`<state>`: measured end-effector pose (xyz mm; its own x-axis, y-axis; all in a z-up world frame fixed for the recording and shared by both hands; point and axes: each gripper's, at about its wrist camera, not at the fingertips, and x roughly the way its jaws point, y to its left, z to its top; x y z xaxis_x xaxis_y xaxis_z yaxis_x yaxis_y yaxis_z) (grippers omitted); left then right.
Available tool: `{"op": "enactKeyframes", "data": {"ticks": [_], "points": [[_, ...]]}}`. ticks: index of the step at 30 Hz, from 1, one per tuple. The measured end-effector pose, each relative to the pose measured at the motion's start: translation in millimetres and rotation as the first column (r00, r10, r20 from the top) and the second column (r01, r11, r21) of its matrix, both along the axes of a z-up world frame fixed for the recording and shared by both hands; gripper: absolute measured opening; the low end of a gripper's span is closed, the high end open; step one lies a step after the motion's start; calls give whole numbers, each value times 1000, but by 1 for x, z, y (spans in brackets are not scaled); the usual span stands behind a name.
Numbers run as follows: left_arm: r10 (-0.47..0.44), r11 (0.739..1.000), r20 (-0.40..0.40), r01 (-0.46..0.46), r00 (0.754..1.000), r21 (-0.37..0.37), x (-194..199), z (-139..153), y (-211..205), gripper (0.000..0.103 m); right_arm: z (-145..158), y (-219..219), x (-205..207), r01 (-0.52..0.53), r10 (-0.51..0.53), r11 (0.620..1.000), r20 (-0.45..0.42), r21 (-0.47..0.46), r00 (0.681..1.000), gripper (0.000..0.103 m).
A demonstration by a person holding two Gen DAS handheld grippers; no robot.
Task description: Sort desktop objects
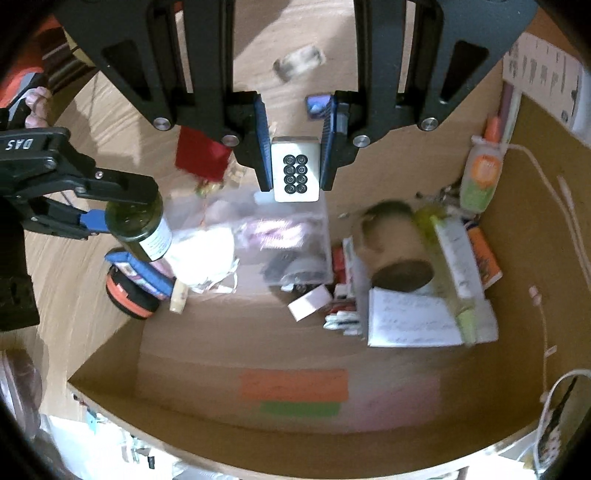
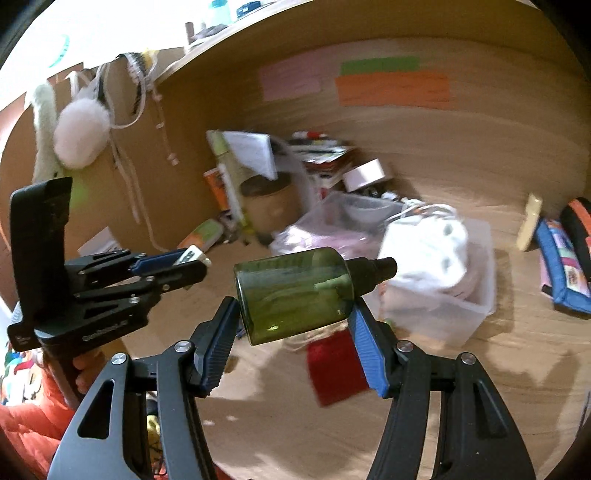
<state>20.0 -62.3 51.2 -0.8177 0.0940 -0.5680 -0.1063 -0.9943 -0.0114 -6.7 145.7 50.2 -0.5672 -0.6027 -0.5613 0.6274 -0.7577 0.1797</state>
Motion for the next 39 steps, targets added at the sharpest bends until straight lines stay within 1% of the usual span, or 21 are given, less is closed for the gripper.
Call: {"op": "enactKeyframes", "data": {"ticks": [6, 11, 13, 16, 19, 21, 24, 26, 28, 29, 31, 34, 39], "points": [[-17, 999, -27, 18, 999, 28, -22, 8, 6, 24, 6, 10, -22, 30, -30, 1000, -2, -2, 1000, 57], [-20, 999, -29, 21, 999, 35, -45, 10, 4, 24, 9, 5, -42, 9, -9, 1000, -3, -1, 1000, 57], [-22, 999, -18, 23, 1000, 41, -51, 9, 0, 24, 7, 2, -48, -1, 1, 1000, 1, 1, 1000, 57], [-17, 999, 13, 17, 1000, 30, -55, 2, -5, 24, 5, -4, -62, -14, 14, 1000, 17, 6, 1000, 57], [-6, 1000, 65, 4, 998, 19, -57, -11, -14, 24, 3, -11, -72, -30, 30, 1000, 31, 7, 999, 57], [-5, 1000, 121, 2, 993, 26, -56, -24, -24, 24, 2, -16, -76, -39, 39, 999, 40, 2, 998, 57], [5, 1000, 195, -8, 981, 17, -52, -44, -34, 24, 3, -25, -79, -47, 47, 999, 36, 5, 998, 57], [13, 1000, 255, -14, 967, 2, -49, -59, -40, 28, 3, -29, -82, -50, 50, 999, 36, 3, 998, 57], [20, 1000, 300, -20, 954, -1, -45, -74, -45, 42, 3, -35, -85, -42, 41, 999, 29, 13, 999, 57], [17, 1000, 315, -18, 949, 1, -43, -79, -47, 45, 3, -37, -87, -39, 39, 999, 30, 18, 999, 57], [11, 1000, 329, -9, 944, -6, -40, -86, -48, 59, 2, -41, -92, -32, 31, 999, 34, 24, 999, 57], [1, 999, 332, 12, 943, -38, -34, -92, -43, 64, 0, -48, -101, -16, 15, 999, 39, 40, 999, 57], [-19, 998, 351, 36, 936, -42, -38, -96, -36, 64, -8, -55, -114, -4, 0, 998, 62, 60, 998, 57]]}}
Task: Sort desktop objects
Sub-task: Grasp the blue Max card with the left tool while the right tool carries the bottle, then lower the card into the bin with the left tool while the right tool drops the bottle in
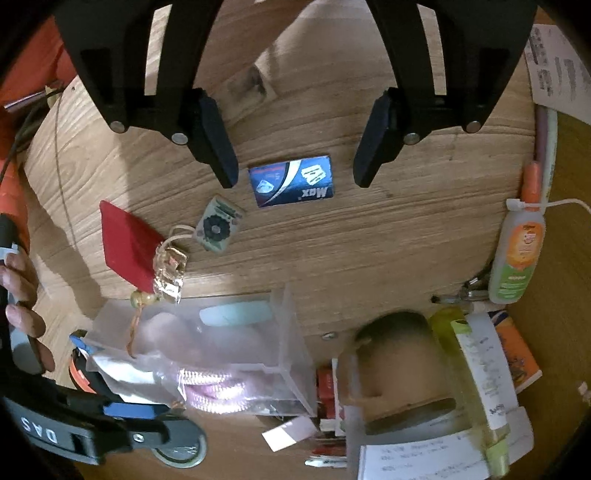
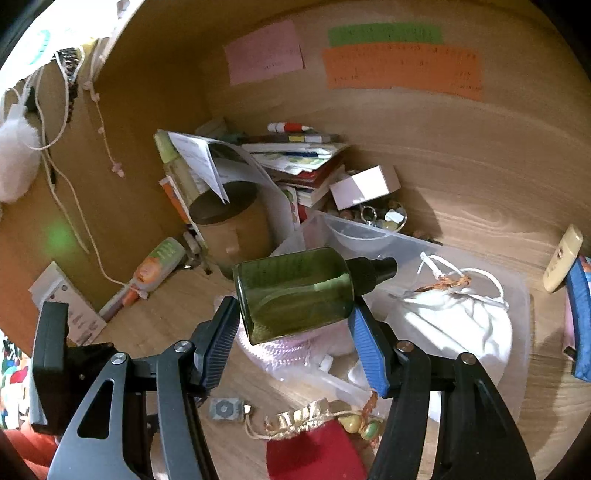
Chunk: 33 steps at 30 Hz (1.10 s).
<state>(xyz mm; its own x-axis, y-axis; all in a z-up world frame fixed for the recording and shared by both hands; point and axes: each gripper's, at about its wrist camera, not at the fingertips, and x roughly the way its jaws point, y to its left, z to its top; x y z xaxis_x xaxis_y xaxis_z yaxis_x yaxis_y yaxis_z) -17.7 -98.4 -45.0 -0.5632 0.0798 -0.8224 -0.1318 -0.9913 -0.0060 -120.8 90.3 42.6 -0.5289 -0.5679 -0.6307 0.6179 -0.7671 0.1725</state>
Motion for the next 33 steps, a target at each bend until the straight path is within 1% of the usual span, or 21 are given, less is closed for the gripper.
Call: {"op": "enactKeyframes", "data": {"ticks": [2, 4, 5, 6, 10, 13, 16, 19, 23, 25, 28, 31, 33], "points": [[0, 1000, 7, 0, 1000, 10, -3, -3, 1, 64, -3, -3, -5, 2, -2, 1000, 10, 9, 1000, 57], [28, 1000, 1, -28, 1000, -3, -7, -6, 0, 48, -5, -4, -9, 5, -5, 1000, 20, 11, 1000, 57], [44, 999, -16, -45, 999, -24, -7, -5, -1, 48, -7, -4, -11, 5, -6, 1000, 24, 15, 1000, 57], [52, 998, -19, -53, 998, -24, -7, -5, -2, 48, -8, -5, -14, 7, -7, 1000, 29, 17, 1000, 57], [101, 995, -23, -101, 995, 6, -9, -1, -17, 48, -14, -6, -24, 15, -16, 1000, 52, 27, 999, 57], [130, 990, -61, -126, 990, 63, -9, 16, -28, 48, -18, -4, -28, 22, -24, 999, 65, 31, 998, 57], [141, 987, -121, -130, 983, 92, -9, 36, -28, 48, -21, -1, -31, 29, -31, 999, 73, 35, 997, 57], [137, 984, -180, -112, 974, 141, -16, 56, -26, 48, -21, 3, -31, 29, -32, 999, 76, 42, 997, 57], [129, 978, -233, -85, 964, 188, -29, 79, -21, 48, -22, 8, -33, 29, -32, 998, 82, 48, 996, 56], [119, 979, -254, -70, 960, 193, -41, 87, -13, 48, -22, 12, -34, 30, -34, 998, 82, 52, 996, 56], [101, 980, -263, -51, 960, 190, -51, 91, -4, 48, -23, 18, -35, 37, -42, 997, 77, 62, 996, 56], [74, 980, -249, -24, 966, 198, -66, 92, 8, 48, -23, 22, -35, 37, -42, 997, 75, 64, 996, 55], [53, 983, -235, -9, 971, 186, -78, 90, 17, 48, -24, 22, -35, 37, -42, 997, 74, 65, 996, 55]]}}
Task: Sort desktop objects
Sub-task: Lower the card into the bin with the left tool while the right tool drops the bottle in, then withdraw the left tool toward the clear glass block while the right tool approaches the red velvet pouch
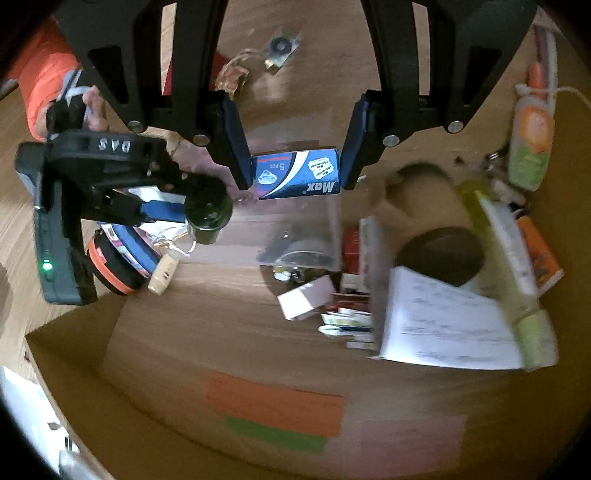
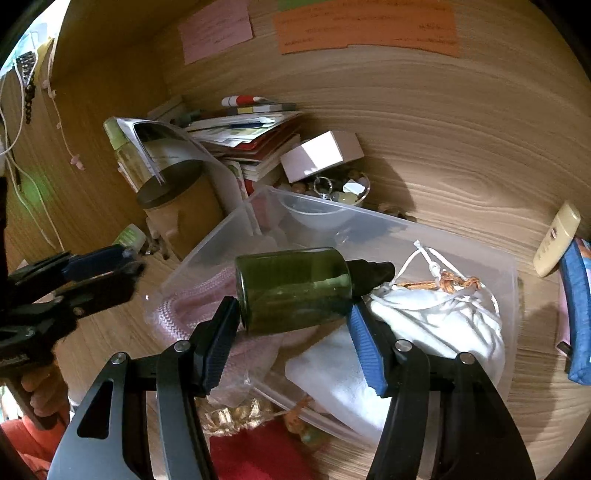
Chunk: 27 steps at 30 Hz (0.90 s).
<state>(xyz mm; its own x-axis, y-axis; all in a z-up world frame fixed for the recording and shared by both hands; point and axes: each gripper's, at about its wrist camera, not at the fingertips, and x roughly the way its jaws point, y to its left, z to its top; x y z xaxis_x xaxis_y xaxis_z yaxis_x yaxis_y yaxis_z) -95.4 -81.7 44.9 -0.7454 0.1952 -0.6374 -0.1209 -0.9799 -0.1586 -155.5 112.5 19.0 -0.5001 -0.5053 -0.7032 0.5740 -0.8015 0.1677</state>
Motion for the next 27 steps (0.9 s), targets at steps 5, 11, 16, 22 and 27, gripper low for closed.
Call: {"op": "enactKeyframes", "data": {"ticks": [5, 11, 16, 22, 27], "points": [[-17, 1000, 26, 17, 1000, -2, -16, -6, 10, 48, 0, -1, 1, 10, -10, 1000, 3, 10, 1000, 56], [-30, 999, 55, 28, 998, 25, -24, -10, 11, 48, 2, 1, 5, 13, -14, 1000, 10, 13, 1000, 57], [-37, 999, 63, 34, 997, 35, -25, -8, 11, 48, 7, 7, 13, 16, -16, 1000, 19, -4, 1000, 58], [-47, 998, 50, 45, 998, 36, -13, -3, 12, 48, 15, 10, 33, 3, -3, 1000, -10, -2, 1000, 64], [-53, 998, 27, 53, 998, 18, 1, 3, 15, 50, 23, 7, 58, -17, 19, 1000, -73, 24, 997, 67]]}}
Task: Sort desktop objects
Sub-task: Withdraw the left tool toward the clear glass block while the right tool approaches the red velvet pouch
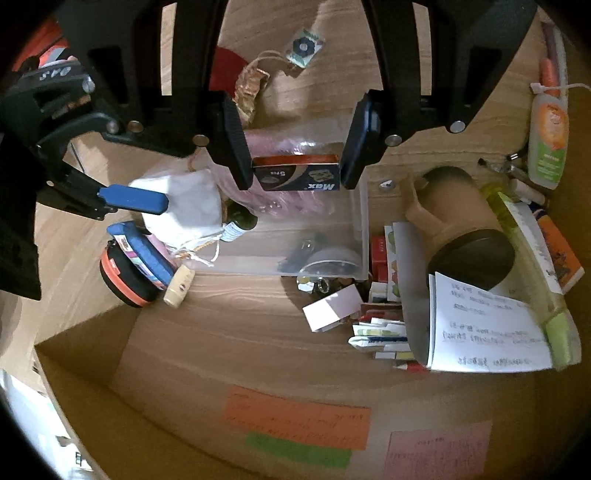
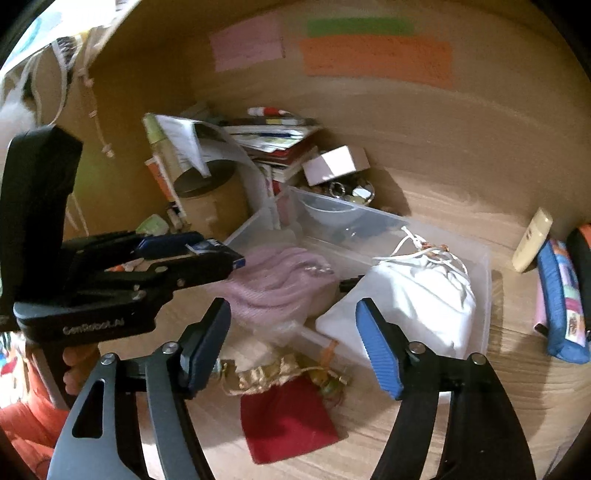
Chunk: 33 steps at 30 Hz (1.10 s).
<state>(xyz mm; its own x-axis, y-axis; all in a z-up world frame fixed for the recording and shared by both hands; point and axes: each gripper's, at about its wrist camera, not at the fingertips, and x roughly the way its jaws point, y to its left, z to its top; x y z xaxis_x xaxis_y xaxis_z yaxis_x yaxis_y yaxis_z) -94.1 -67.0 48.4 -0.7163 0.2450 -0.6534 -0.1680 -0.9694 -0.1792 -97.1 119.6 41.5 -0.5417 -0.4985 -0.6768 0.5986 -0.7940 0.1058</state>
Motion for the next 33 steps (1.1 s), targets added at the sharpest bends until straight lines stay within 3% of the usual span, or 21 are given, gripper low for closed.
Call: {"op": "enactKeyframes", "data": {"ticks": [7, 13, 16, 20, 22, 33], "points": [[-9, 999, 11, 10, 1000, -52, -17, -1, 16, 56, -2, 3, 25, -2, 2, 1000, -31, 6, 1000, 68], [5, 1000, 32, -4, 999, -16, -16, -5, 4, 56, -12, 19, 33, 22, -22, 1000, 11, 0, 1000, 68], [22, 1000, 18, -21, 1000, -20, -3, -1, -4, 57, -15, 25, 35, 19, -19, 1000, 39, -8, 999, 68], [43, 997, 6, -43, 999, -57, 22, -1, -9, 68, -23, 25, 42, 9, -10, 1000, 53, 13, 999, 69], [52, 995, 16, -51, 999, -81, 32, -5, -11, 68, -28, 26, 44, 10, -11, 1000, 64, 19, 998, 83], [112, 989, 149, -95, 982, -115, 84, -60, -31, 68, -70, 22, 43, 5, -13, 999, 164, 51, 986, 84]]}}
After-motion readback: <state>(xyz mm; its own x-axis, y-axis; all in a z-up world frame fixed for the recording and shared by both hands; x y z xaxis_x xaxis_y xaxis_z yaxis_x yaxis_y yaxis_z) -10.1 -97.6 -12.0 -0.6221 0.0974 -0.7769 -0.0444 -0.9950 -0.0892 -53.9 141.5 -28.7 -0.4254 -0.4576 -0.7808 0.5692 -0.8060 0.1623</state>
